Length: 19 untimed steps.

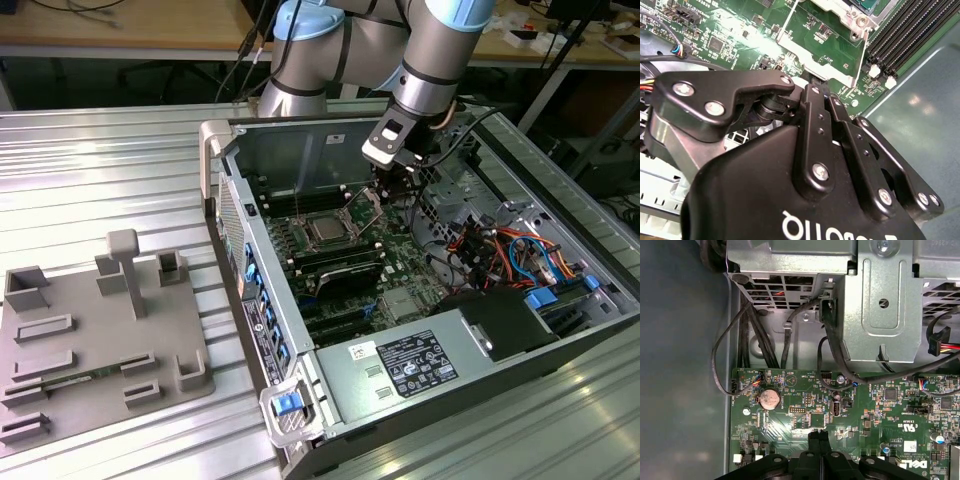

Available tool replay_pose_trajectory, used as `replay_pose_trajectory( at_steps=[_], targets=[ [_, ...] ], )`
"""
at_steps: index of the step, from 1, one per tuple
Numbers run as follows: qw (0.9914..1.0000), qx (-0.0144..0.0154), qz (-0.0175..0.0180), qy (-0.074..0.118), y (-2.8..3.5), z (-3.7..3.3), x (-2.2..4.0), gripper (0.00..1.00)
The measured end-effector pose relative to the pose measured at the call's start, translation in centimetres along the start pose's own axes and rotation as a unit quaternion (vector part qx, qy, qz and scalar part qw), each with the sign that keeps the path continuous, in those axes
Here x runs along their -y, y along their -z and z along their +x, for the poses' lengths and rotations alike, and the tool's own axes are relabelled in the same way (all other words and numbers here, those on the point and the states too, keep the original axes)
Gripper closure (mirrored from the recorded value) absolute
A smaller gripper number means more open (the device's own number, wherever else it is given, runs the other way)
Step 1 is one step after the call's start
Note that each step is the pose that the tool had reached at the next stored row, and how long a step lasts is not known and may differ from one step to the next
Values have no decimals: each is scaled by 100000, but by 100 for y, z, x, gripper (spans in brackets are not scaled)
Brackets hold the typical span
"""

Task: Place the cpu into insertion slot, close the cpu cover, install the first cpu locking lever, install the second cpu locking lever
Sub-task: 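Close the cpu cover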

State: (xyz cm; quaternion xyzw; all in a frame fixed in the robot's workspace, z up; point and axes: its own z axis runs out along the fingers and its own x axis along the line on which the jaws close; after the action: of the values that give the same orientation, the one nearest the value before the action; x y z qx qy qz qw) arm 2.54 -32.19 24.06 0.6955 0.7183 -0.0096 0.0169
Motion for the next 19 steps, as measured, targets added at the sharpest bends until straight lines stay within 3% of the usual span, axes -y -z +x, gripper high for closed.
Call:
replay_pose_trajectory(
  at_steps=[6,19],
  targets=[
    [100000,-55,2,0,-1,1,34,89],
    [100000,-197,-1,-6,-6,6,190,89]
  ],
)
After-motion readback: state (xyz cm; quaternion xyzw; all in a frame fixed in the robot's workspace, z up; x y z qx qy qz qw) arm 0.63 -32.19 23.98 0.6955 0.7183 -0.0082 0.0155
